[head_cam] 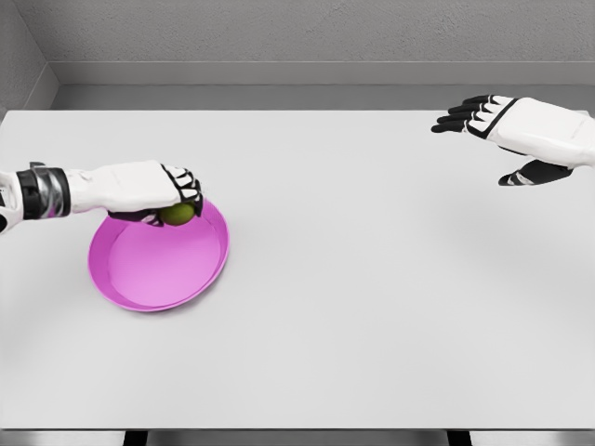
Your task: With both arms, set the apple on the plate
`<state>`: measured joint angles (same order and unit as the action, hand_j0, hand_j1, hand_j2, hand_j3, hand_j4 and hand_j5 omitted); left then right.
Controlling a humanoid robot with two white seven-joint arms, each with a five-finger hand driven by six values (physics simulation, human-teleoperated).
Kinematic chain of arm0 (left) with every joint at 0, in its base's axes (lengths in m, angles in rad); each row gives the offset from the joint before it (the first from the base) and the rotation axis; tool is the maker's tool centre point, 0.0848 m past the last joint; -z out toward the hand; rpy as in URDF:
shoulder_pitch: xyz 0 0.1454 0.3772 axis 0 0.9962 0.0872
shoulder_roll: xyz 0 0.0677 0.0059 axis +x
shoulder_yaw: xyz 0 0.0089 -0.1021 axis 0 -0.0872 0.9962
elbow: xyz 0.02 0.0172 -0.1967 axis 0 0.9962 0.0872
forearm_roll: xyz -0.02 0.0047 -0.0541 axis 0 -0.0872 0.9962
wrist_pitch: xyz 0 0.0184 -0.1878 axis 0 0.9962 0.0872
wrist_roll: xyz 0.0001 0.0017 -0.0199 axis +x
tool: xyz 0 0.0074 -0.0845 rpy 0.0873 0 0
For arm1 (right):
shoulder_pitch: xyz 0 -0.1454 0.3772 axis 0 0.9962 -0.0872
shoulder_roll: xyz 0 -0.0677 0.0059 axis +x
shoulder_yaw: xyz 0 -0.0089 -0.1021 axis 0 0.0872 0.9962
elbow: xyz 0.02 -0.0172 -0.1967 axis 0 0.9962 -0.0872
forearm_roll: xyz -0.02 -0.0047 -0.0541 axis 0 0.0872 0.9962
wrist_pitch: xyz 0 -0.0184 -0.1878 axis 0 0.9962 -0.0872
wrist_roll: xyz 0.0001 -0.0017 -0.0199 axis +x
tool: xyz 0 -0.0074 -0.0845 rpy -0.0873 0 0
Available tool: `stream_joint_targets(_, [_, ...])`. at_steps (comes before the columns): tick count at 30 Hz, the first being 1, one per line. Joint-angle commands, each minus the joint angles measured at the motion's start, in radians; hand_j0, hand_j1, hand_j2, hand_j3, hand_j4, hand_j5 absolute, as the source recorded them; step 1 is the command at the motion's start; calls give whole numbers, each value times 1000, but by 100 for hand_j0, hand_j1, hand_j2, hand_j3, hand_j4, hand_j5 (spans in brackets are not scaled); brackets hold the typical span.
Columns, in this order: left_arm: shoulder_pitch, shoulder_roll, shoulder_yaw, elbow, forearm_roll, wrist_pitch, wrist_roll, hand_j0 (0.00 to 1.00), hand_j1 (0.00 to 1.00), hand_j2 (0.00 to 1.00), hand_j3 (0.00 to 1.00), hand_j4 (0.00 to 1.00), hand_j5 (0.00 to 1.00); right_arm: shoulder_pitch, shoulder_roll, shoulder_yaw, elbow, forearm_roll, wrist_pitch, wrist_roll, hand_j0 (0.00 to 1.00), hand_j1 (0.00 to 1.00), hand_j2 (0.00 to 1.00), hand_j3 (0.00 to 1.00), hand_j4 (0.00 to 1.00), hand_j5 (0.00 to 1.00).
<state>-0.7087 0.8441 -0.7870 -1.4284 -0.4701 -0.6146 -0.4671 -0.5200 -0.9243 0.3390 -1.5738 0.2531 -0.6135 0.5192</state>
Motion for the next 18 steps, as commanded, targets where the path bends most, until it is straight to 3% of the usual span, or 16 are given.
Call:
stream_joint_targets(1, [0,33,25,2,5,4,2,16,16,16,16,16,16,0,-2,0,0,-6,3,1,100,100,100,100,100,100])
stream_joint_targets(2, [2,33,29,2,5,4,2,18,18,18,18,18,18,0,-2,0,0,-6,3,-1,100,100,100,100,100,100])
stream_joint_targets(3, [2,36,29,0,5,4,2,27,27,27,27,27,27,0,-1,0,0,-6,3,1,100,100,100,100,100,100])
stream_joint_targets(4, [2,39,28,-1,5,4,1,56,56,56,56,56,56,0,-1,0,-2,-6,3,1,100,100,100,100,100,100])
stream_joint_targets(5, [14,40,26,-3,2,4,1,96,96,96,96,96,96,0,-2,0,-2,-6,3,-1,100,100,100,100,100,100])
stream_joint_targets(6, [21,40,26,-10,1,4,1,100,100,100,100,100,100,0,-1,-1,-2,-6,3,-1,100,100,100,100,100,100])
stream_joint_targets(11, [26,47,31,-7,7,4,4,100,100,100,100,100,100,0,-1,-1,-2,-6,3,-1,100,100,100,100,100,100])
stream_joint_targets(13, [51,69,95,5,56,4,8,100,100,100,100,100,100,0,-1,0,-2,-6,3,1,100,100,100,100,100,100])
stream_joint_targets(16, [135,119,219,60,211,4,7,100,100,100,100,100,100,0,-2,0,-2,-6,3,1,100,100,100,100,100,100])
stream_joint_targets(18, [137,119,264,117,257,4,5,100,100,100,100,100,100,0,-2,-1,-2,-6,3,-1,100,100,100,100,100,100])
